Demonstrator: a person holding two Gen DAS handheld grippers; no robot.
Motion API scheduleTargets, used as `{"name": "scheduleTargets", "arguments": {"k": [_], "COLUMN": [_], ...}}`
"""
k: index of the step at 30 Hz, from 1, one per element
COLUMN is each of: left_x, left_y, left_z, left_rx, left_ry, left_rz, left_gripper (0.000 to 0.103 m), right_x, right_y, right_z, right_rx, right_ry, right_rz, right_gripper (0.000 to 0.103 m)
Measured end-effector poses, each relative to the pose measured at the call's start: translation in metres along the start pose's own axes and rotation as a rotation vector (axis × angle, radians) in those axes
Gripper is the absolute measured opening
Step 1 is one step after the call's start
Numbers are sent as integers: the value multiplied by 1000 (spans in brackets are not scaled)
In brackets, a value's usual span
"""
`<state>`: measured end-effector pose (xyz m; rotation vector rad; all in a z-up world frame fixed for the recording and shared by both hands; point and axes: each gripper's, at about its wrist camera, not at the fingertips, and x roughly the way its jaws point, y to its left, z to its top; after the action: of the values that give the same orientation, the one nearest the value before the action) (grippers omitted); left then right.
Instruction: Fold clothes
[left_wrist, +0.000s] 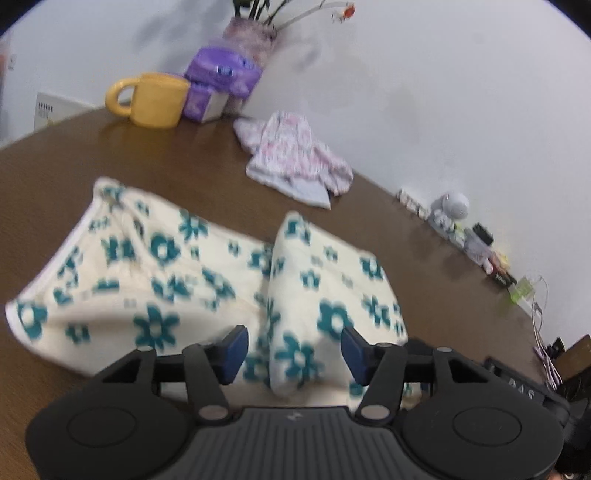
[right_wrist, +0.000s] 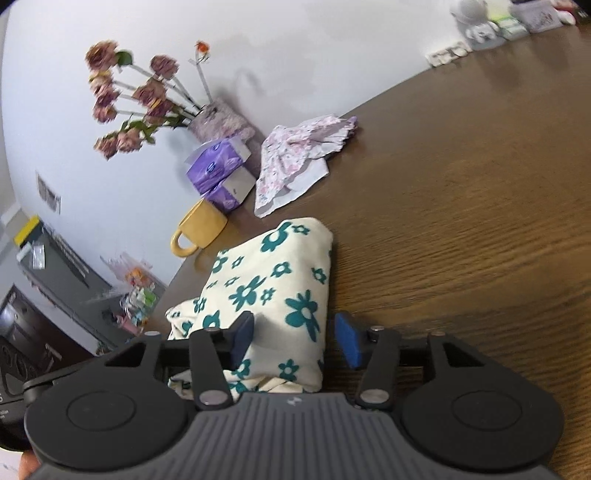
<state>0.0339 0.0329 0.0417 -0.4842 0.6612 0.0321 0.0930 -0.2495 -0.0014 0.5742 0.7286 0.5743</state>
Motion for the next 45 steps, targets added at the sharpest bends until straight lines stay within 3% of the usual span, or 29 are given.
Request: {"name": "scheduleTargets", "arguments": {"k": [2,6,8,34,37,39,42,45], "left_x": [3,19,26,36,36,36,35,29], "left_y": [-1,-2,-1,49,51,52,55,60], "left_z": [6,12,11,7,6,6,7,10], "left_rx": [13,30,34,-74,-83,-89,-109,-122], "left_ry": [-15,11,30,56,55,54,63,69], "left_rz": [10,15,15,-178,-188,-195,-221,-252], "left_gripper": [50,34,33,36,36,36,36,38], "right_x": [0,7,12,37,39,41,37,32], "right_y": [-2,0,0,7,9,10,19,30], "right_z": [2,2,3,-1,-2,-3,3,10], "right_rx": [20,23,32,106,124,136,82,19], "right_ry": [-5,11,19,-18,-24,-29,-28,-26], "right_rz": [1,0,0,5,-1,-4,-43,-86], "right_gripper": [58,59,60,56,50,39,26,22]}}
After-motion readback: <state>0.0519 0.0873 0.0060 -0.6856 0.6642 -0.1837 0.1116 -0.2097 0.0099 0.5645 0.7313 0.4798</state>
